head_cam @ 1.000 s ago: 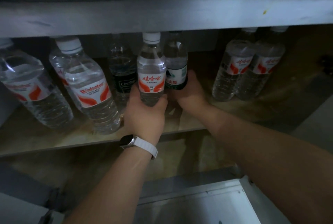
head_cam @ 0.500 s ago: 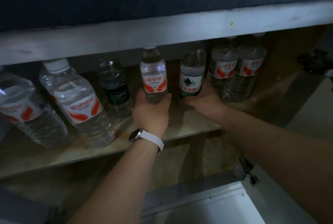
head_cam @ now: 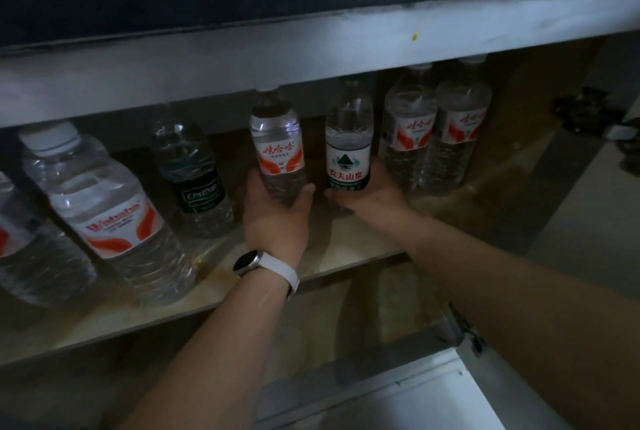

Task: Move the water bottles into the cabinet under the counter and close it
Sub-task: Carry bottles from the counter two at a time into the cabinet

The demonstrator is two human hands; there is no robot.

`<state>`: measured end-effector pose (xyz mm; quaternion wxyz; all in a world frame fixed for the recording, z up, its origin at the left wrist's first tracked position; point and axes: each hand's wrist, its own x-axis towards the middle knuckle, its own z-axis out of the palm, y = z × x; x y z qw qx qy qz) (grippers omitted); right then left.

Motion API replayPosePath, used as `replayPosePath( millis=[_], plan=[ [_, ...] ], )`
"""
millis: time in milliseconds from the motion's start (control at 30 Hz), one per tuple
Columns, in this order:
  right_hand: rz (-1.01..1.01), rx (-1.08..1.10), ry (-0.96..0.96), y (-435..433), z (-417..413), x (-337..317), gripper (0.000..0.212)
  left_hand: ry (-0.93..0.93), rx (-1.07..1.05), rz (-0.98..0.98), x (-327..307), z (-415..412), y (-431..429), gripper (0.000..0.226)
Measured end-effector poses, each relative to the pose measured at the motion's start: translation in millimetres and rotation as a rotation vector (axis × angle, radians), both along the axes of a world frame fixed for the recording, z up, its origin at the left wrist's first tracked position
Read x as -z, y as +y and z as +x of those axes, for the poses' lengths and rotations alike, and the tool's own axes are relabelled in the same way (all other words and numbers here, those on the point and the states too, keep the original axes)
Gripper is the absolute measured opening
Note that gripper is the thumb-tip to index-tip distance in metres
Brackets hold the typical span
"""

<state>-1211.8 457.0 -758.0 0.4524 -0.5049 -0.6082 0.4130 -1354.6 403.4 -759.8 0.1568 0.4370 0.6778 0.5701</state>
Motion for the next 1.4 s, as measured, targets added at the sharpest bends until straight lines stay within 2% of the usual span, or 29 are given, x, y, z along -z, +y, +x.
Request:
replayPosePath(
  millis=[200, 633, 900, 1033, 1133, 1267, 1400],
  plan=[
    [-0.017, 0.112, -0.057, 4, -10, 5, 0.068, -0.004, 0.049, -0.130, 2, -7, 3, 0.064],
    [-0.035, 0.043, -0.102, 11, -9, 4, 0.075, -0.041, 0.102, -0.114, -1, -9, 6, 0.066],
    [-0.067, 0.062, -0.056, -22, -5, -19, 0.065, 0.011, 0.134, -0.107, 0, -14, -21, 0.069],
    [0.029, 0.116, 0.008, -54, 1, -30, 0.055, 0.083, 0.168, -0.087, -5, -25, -71, 0.064],
    [0.043, 0.098, -0.004, -74, -5, -29, 0.049, 0.159, 0.139, -0.121, -4, -43, -108, 0.053],
    [0.055, -0.028, -0.144, -91, -25, -30, 0.047, 0.186, -0.024, -0.013, -5, -70, -147, 0.030],
    [0.069, -0.120, -0.219, -98, -59, -33, 0.047, 0.185, -0.201, 0.045, -5, -97, -162, 0.039]
  ],
)
